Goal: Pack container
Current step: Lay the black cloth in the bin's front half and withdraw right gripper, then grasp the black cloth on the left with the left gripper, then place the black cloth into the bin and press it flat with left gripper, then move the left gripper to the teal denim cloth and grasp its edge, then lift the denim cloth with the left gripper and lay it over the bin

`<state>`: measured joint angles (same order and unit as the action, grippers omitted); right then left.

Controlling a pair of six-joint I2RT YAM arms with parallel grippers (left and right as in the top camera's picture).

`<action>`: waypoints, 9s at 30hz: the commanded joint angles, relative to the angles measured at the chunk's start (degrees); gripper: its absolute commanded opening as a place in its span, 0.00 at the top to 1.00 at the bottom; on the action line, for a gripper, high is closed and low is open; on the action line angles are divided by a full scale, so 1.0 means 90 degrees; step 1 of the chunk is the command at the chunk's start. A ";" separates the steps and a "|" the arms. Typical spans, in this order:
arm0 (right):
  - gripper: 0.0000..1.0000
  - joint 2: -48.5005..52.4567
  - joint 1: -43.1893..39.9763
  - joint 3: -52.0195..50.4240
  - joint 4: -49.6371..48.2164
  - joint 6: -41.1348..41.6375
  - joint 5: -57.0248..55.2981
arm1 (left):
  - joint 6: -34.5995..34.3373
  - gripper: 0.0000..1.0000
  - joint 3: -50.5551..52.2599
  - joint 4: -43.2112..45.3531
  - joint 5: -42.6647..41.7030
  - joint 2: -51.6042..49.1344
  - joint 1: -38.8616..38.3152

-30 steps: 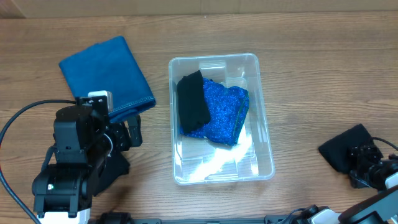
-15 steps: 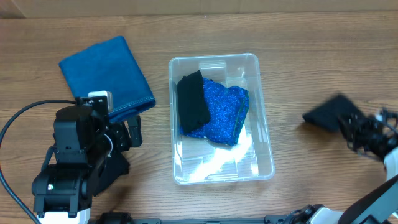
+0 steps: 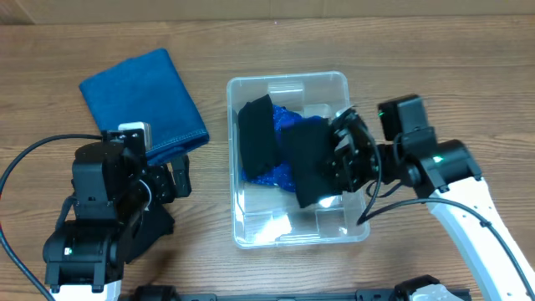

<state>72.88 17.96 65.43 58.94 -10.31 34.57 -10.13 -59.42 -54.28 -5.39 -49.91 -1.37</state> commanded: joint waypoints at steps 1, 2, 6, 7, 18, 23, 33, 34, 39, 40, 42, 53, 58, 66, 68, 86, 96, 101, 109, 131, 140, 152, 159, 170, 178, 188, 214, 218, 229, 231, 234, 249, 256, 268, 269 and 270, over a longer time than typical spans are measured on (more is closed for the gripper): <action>0.96 0.0432 0.0597 0.0202 0.0219 -0.1163 -0.0561 | 0.0124 0.00 -0.0155 0.0015 -0.0049 0.0005 0.0049; 0.96 0.0699 0.0787 0.0202 0.0333 -0.1542 -0.0576 | 0.0124 0.00 -0.0155 0.0015 -0.0049 0.0005 0.0049; 0.96 0.1904 0.1146 0.0202 0.0952 -0.2574 -0.1025 | 0.0126 0.00 -0.0155 -0.0039 -0.0046 0.0005 0.0049; 0.96 0.2050 0.1156 0.0202 0.1093 -0.2798 -0.0942 | 0.0126 0.00 -0.0155 -0.0036 -0.0046 0.0005 0.0049; 0.00 0.2191 0.1224 0.0202 0.0833 -0.2492 -0.1712 | 0.0126 0.00 -0.0155 -0.0068 -0.0046 0.0005 0.0049; 0.00 0.1999 0.1231 0.1248 0.0508 -0.0882 -0.4075 | 0.0126 0.00 -0.0155 -0.0070 -0.0044 0.0005 0.0049; 0.00 0.1083 -0.1268 0.1778 0.1756 0.1945 -0.4150 | 0.0126 0.00 -0.0155 -0.0158 -0.0044 0.0005 0.0049; 0.10 0.1086 -0.1498 0.1571 0.1899 0.2008 -0.4095 | 0.0126 0.00 -0.0155 -0.0158 -0.0046 0.0005 0.0049; 0.57 0.1124 -0.1547 0.0384 0.1972 0.1972 -0.2749 | 0.0126 0.00 -0.0155 -0.0199 -0.0046 0.0005 0.0049; 0.57 0.1137 -0.1396 0.0104 0.1967 0.1974 -0.2710 | 0.0126 0.00 -0.0155 -0.0274 -0.0044 0.0005 0.0049; 0.57 0.1137 -0.1236 -0.0202 0.1860 0.1938 -0.2669 | 0.0126 0.00 -0.0155 -0.0398 -0.0041 0.0005 0.0049; 0.00 0.1129 -0.2302 -0.0253 0.1217 0.1887 -0.2589 | -0.1061 0.00 -0.0153 -0.1081 0.0624 -0.0124 0.1751; 0.00 0.1129 -0.3145 -0.0253 0.1243 0.1984 -0.2640 | -0.1209 0.00 0.0347 -0.1251 -0.0466 -0.0981 0.3696; 0.00 0.1129 -0.3254 -0.0253 0.1246 0.1982 -0.2548 | -0.0855 0.00 0.1503 0.0243 -0.0738 -0.2431 0.5996; 0.00 0.1129 -0.3254 -0.0253 0.1222 0.1982 -0.2548 | -0.0563 0.00 0.1503 0.0668 -0.0928 -0.2798 0.6195; 0.00 0.1129 -0.3254 -0.0255 0.1161 0.1982 -0.2550 | 0.1518 0.96 0.1792 0.1464 -0.4027 -0.4981 0.5887; 0.00 0.1129 -0.3254 -0.0255 0.1144 0.1979 -0.2552 | 0.0826 0.96 0.0257 -0.0692 -0.6907 -0.1190 0.5387; 0.00 0.1129 -0.3254 -0.0255 0.1137 0.1979 -0.2552 | -0.0432 0.96 -0.1154 0.0495 -0.6509 -0.1066 0.3315; 0.00 0.1129 -0.3254 -0.0255 0.1149 0.1979 -0.2550 | 0.2018 0.96 -0.1549 0.0532 -0.5268 -0.3468 -0.1583; 0.00 0.1129 -0.3254 -0.0257 0.1107 0.1979 -0.2552 | 0.6798 0.96 -0.2132 -0.2295 -0.1588 -0.4238 -0.3980; 0.00 0.1129 -0.3254 -0.0257 0.1146 0.1979 -0.2552 | 0.5508 0.00 -0.2293 -0.1243 -0.1659 -0.5629 -0.3949; 0.00 0.1129 -0.3254 -0.0257 0.1124 0.1979 -0.2552 | 0.2334 0.54 -0.5180 -0.2999 -0.1413 -0.5149 -0.3939; 0.00 0.1129 -0.3254 -0.0257 0.1124 0.1982 -0.2552 | 0.1552 0.96 -0.3300 -0.2523 -0.1336 -0.5151 -0.4680; 0.00 0.1129 -0.3254 -0.0257 0.1192 0.1979 -0.2552 | -0.0204 0.67 -0.0998 0.0296 -0.1698 -0.6518 -0.3808; 0.00 0.1129 -0.3254 -0.0257 0.1180 0.1979 -0.2550 | -0.0107 0.62 -0.0998 0.1804 -0.3028 -0.6929 -0.3937; 0.01 0.1129 -0.3254 -0.0257 0.1200 0.1979 -0.2550 | 0.0614 0.61 -0.1617 0.1032 -0.3126 -0.6382 -0.3784; 0.00 0.1129 -0.3254 -0.0257 0.1197 0.1982 -0.2550 | 0.0563 0.96 -0.4180 -0.1035 0.0172 -0.6846 -0.3429; 0.00 0.1129 -0.3254 -0.0257 0.1197 0.1982 -0.2550 | 0.0605 0.00 -0.5389 -0.1860 0.1226 -0.5515 -0.3259; 0.00 0.1129 -0.3254 -0.0257 0.1175 0.1982 -0.2550 | 0.0112 0.00 -0.4289 -0.1887 -0.0590 -0.4622 0.2523; 0.00 0.1129 -0.3254 -0.0257 0.1173 0.1982 -0.2550 | 0.0187 0.00 -0.3368 -0.1132 -0.1173 -0.4634 0.3288; 0.00 0.1129 -0.3254 -0.0257 0.1183 0.1982 -0.2548 | 0.0442 0.00 -0.2127 -0.0046 -0.1739 -0.4877 0.4070; 0.00 0.1129 -0.3254 -0.0257 0.1219 0.1979 -0.2550 | 0.1906 0.00 -0.1802 0.2234 -0.3616 -0.7298 0.4272; 0.00 0.1129 -0.3254 -0.0257 0.1251 0.1979 -0.2550 | -0.0833 0.00 -0.1802 0.3444 -0.3910 -0.8330 0.3752; 0.00 0.1129 -0.3254 -0.0257 0.1341 0.1979 -0.2550 | -0.1734 0.53 -0.1817 0.3725 -0.5574 -0.8335 0.2790; 0.00 0.1129 -0.3254 -0.0257 0.1343 0.1979 -0.2550 | -0.1734 0.56 -0.1817 0.3725 -0.5678 -0.8335 0.2790; 0.00 0.1129 -0.3254 -0.0257 0.1343 0.1979 -0.2550 | -0.1727 0.59 -0.1817 0.3725 -0.5746 -0.8335 0.2790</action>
<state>83.11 -11.16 62.30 71.13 7.29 11.62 -25.17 -76.38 -20.27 -48.47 -123.94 25.21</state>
